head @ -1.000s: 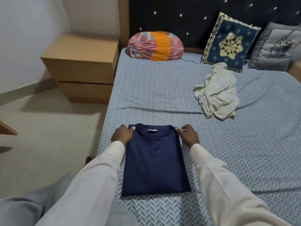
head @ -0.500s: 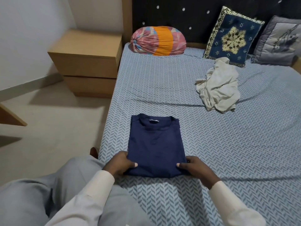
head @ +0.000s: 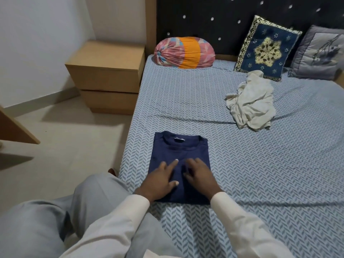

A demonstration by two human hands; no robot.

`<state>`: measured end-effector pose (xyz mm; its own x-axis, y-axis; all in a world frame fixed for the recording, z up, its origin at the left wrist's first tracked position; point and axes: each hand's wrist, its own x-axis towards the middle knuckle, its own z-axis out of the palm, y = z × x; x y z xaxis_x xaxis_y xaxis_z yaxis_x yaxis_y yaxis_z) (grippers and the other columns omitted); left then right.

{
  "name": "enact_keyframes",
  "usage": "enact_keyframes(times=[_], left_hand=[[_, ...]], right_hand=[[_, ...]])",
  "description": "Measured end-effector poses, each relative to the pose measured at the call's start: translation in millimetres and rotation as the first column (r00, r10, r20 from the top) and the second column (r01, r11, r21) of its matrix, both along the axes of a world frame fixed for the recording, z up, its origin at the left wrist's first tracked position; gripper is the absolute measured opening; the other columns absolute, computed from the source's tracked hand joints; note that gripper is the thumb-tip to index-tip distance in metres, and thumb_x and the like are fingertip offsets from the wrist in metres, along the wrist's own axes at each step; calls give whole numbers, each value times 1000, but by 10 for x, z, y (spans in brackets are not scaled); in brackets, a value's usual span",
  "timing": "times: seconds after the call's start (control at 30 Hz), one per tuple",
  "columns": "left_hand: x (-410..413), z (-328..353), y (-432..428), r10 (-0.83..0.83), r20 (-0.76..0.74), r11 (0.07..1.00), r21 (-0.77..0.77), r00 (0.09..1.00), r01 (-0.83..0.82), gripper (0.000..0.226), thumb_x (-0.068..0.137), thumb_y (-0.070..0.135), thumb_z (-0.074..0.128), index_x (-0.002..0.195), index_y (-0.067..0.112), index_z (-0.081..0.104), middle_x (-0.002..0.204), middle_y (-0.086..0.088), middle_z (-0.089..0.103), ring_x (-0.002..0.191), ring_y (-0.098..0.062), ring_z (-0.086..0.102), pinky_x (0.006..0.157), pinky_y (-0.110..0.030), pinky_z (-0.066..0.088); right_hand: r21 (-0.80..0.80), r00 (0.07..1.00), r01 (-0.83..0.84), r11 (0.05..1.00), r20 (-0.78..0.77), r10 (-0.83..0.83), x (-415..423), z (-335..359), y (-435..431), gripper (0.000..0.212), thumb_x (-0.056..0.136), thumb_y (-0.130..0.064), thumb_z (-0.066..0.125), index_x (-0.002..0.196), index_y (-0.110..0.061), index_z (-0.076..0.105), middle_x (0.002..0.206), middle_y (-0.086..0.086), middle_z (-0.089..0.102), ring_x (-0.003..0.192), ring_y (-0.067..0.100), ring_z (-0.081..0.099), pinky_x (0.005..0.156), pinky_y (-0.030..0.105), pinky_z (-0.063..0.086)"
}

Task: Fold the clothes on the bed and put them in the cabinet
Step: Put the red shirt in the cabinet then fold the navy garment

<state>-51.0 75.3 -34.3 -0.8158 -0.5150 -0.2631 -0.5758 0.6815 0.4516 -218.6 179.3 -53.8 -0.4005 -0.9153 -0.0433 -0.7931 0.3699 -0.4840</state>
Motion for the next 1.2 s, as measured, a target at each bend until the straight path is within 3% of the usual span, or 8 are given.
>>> enact_keyframes(times=[0.07,0.17,0.27,0.43,0.7,1.0,1.13,1.2], left_hand=[[-95,-41,72,-96,132,995,-17,987,99,77,92,55,50,155,34,10,136,-12,38,119,-36,51,93,-42,45],[-144,-102,110,-67,215,996,-42,974,78,76,92,57,47,154,34,10,141,-12,36,122,-36,47,92,-44,44],[-135,-117,103,-46,220,997,-54,974,60,76,93,58,46,154,34,9,140,-12,35,122,-36,46,92,-44,45],[-138,-147,96,-27,218,999,-29,976,34,76,91,60,47,154,36,10,139,-11,34,121,-35,47,91,-44,46],[-144,-162,52,-32,187,998,-40,982,40,63,90,59,49,144,32,30,135,-10,38,117,-34,51,89,-43,49],[-12,-64,4,152,-5,988,-16,988,-152,53,95,51,45,144,32,36,129,-8,47,119,-29,52,89,-37,45],[182,-8,-117,468,33,881,-94,883,-463,53,90,42,56,133,13,41,131,-12,42,122,-33,45,91,-43,45],[243,10,-149,559,148,828,-54,816,-557,60,88,44,60,132,8,41,135,-14,43,125,-35,44,95,-42,44]], right_hand=[[152,999,-21,988,-31,27,-5,8,-141,34,77,-31,55,109,-21,57,99,5,56,96,30,57,76,37,47],[49,991,135,990,-7,-135,-122,107,-405,27,71,-29,49,93,-16,59,95,9,63,93,31,59,75,38,46],[-91,983,163,982,-75,-170,-277,147,-762,38,77,-20,51,111,-6,61,107,18,62,103,39,55,91,42,40],[37,970,-6,999,-242,15,-228,-43,-1038,60,88,-38,30,125,3,56,126,22,58,119,42,51,108,46,33],[214,980,18,977,-195,25,-62,-300,-881,108,71,-78,-18,157,-16,6,165,3,0,152,23,-7,122,43,-5],[324,996,-23,946,-79,51,-171,-25,-981,84,94,-71,19,157,-17,11,165,1,4,152,24,-4,122,49,-2],[-131,942,334,933,69,-328,-154,69,-457,75,87,-53,41,142,-3,45,140,17,52,130,36,45,112,42,31],[-62,872,483,873,120,-474,-109,-19,-41,70,85,-39,57,139,3,43,131,25,54,121,42,49,105,43,33]])
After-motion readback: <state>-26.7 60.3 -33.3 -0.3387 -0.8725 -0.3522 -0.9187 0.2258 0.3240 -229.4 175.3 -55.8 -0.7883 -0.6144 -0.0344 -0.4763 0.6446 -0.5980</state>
